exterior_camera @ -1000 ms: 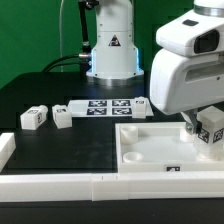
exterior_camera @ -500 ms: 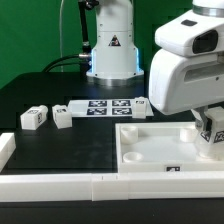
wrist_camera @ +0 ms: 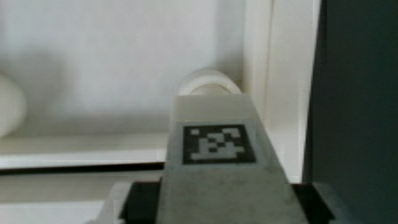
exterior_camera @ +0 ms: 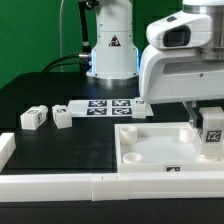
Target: Assemble one leg
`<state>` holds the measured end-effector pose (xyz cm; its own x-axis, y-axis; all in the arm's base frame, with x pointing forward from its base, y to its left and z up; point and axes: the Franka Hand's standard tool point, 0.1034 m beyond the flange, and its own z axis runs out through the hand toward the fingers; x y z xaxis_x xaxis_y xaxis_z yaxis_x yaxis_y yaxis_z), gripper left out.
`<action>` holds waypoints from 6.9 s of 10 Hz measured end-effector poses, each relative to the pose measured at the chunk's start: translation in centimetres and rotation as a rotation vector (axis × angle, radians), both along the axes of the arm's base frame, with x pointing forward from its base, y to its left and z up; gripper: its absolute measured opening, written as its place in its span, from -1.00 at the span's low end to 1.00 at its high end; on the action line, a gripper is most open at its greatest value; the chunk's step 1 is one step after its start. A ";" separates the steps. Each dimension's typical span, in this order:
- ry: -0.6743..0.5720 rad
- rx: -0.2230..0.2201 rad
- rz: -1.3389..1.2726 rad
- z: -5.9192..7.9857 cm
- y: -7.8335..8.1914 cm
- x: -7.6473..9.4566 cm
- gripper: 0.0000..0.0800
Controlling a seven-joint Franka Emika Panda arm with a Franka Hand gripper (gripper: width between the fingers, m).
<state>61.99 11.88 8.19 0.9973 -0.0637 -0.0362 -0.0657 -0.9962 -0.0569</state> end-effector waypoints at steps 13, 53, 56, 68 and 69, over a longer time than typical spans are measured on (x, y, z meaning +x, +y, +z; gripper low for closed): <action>0.023 -0.001 -1.053 -0.1 -0.6 0.4 0.26; -0.045 0.021 -0.338 -0.4 0.2 0.2 0.62; -0.067 0.012 -0.044 -0.4 0.1 0.2 0.62; -0.055 0.024 -0.605 -0.5 -0.2 0.4 -0.27; -0.045 0.025 -0.745 -0.6 -0.1 0.4 -0.27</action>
Offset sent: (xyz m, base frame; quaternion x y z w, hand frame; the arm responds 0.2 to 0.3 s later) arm -0.0065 -0.0031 -0.0080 -0.0030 0.0337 0.3553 0.9342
